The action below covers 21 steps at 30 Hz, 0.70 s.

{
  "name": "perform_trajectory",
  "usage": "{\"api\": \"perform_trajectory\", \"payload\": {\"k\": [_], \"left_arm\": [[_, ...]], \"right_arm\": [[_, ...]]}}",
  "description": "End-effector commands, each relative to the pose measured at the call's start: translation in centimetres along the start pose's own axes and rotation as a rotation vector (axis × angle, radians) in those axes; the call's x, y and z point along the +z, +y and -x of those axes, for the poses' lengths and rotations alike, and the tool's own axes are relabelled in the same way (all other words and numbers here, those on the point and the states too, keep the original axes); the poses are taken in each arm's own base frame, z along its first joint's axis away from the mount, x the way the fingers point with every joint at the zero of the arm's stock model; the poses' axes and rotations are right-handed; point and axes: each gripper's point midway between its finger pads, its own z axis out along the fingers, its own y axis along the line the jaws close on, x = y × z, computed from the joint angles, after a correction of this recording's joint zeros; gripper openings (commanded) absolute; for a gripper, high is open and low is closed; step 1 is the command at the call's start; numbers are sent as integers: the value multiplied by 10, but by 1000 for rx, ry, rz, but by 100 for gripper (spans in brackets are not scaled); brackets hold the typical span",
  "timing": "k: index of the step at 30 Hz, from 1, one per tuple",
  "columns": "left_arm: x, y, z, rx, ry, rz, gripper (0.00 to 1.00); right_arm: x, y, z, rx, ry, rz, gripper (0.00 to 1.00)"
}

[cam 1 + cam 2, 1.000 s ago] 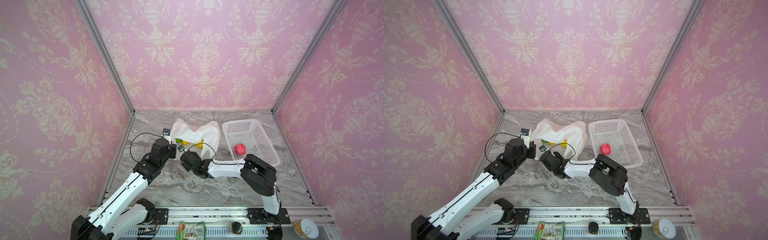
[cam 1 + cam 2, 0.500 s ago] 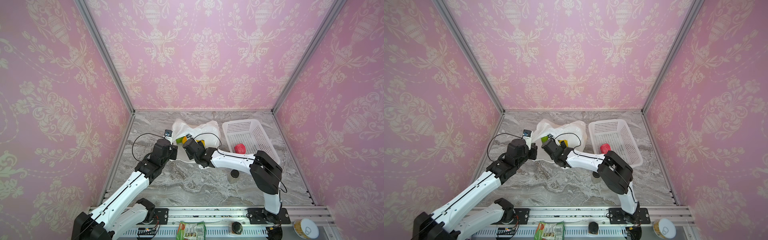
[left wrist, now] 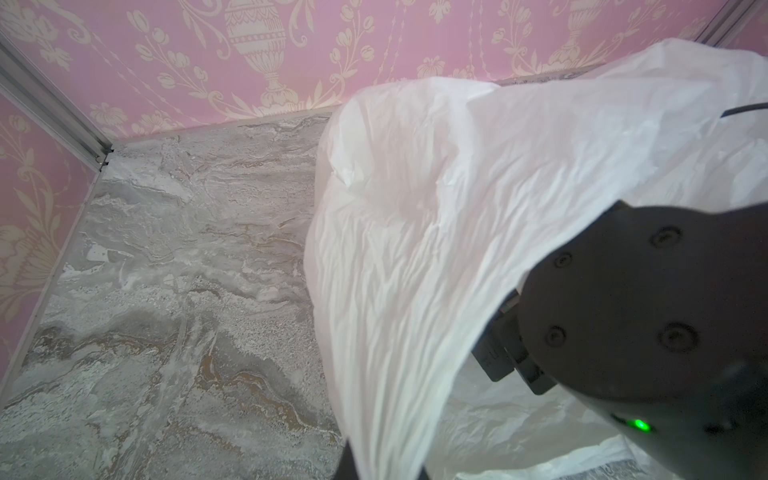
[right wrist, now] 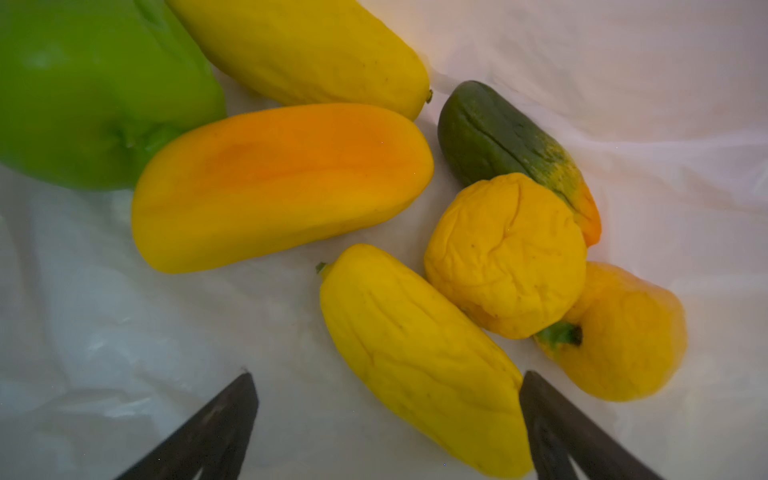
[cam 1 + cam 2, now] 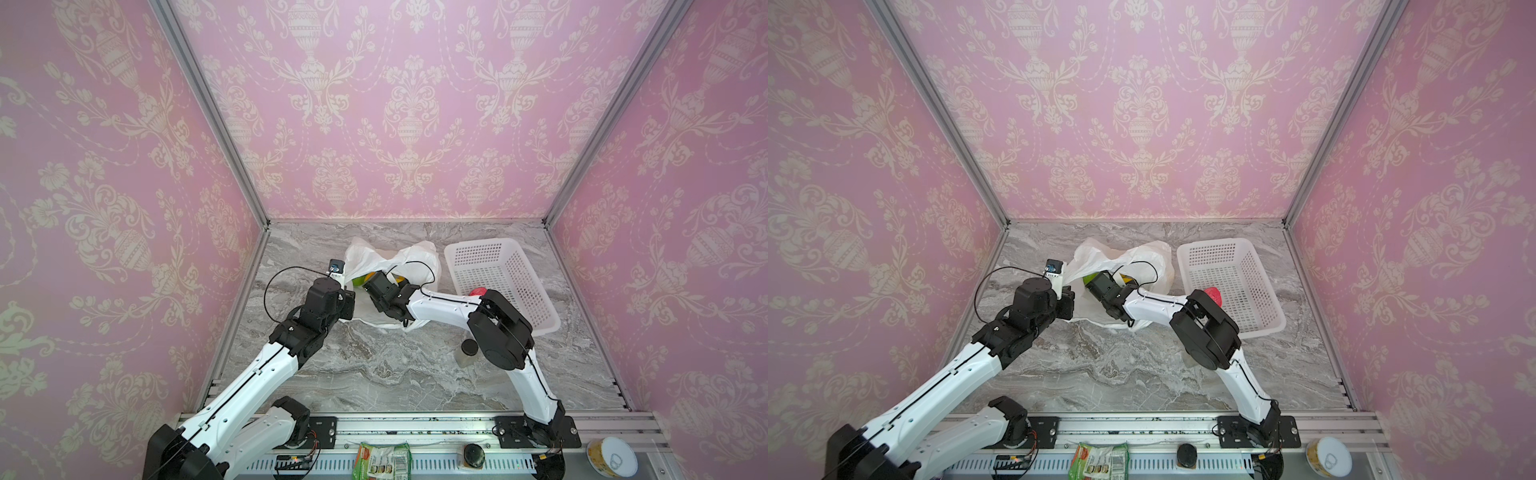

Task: Untie the knot of the plastic bag and take out the fruit
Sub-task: 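Lower the right gripper and grasp the long yellow fruit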

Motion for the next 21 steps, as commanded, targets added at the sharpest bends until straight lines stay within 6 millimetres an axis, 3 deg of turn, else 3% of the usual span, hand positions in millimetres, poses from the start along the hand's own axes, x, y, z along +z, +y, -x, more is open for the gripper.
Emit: {"api": "perform_trajectory", "payload": {"k": [1,8,14,21], "left_arm": [[1,-3,3,-17,-3,-15,0],[-2,-2,6,-19,-17,-16,0],[1,-2,4,-16,-4,-14,0],[1,-2,4,-15,-3,-13,0]], "right_arm": [[8,-22,6,-30,14,-53,100],[29,-28,-9,-90,84,-38,100],[47,-20,-23,-106,142,66,97],[48,-7,-23,-140,151,148,83]]}}
